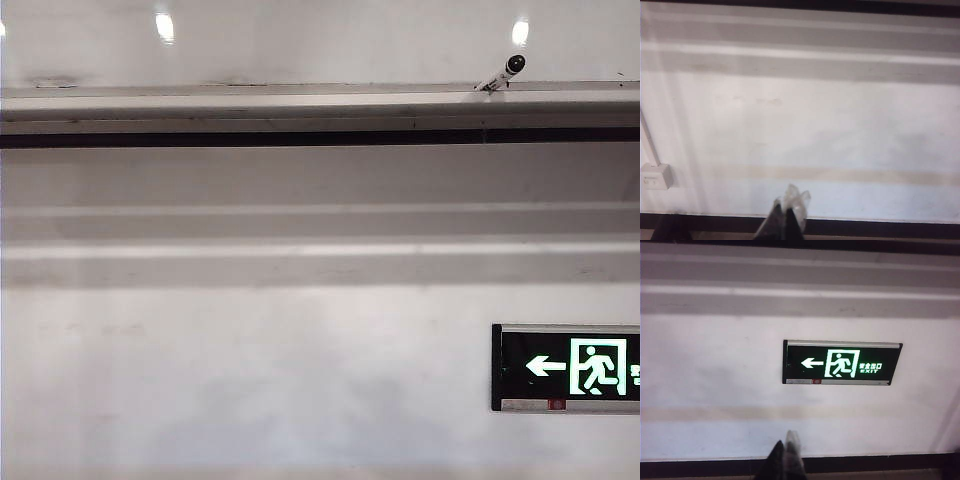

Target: Take a marker from the whiteboard tray, write "Hi!" on the whiteboard, and then put the marker back vertically into the whiteboard tray.

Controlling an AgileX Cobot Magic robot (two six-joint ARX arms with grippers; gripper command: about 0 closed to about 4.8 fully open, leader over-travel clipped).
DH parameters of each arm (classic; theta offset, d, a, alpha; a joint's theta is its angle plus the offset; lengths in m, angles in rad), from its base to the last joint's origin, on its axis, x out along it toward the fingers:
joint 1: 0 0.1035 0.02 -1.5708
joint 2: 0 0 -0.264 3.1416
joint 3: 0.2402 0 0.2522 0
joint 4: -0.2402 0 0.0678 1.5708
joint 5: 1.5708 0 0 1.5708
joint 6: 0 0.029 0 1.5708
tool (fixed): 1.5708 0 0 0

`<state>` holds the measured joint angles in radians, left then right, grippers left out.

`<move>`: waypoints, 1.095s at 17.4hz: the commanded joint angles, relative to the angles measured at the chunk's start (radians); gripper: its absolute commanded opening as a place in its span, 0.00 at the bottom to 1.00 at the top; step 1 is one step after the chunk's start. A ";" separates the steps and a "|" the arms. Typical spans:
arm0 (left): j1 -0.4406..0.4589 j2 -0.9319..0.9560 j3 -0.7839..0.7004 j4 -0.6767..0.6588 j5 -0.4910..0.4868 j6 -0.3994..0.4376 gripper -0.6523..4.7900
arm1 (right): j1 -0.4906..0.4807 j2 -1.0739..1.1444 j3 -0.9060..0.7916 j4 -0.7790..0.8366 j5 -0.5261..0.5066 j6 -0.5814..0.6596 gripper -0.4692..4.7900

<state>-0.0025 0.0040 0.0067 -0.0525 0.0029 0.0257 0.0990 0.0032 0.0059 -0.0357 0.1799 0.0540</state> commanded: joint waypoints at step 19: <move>-0.001 0.414 0.768 -0.152 0.005 -0.130 0.11 | 0.003 0.486 0.776 -0.152 -0.086 0.024 0.08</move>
<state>-0.0025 0.3763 0.7307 -0.1795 -0.0349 -0.1059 0.0990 0.4526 0.7578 -0.1879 0.1410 0.0742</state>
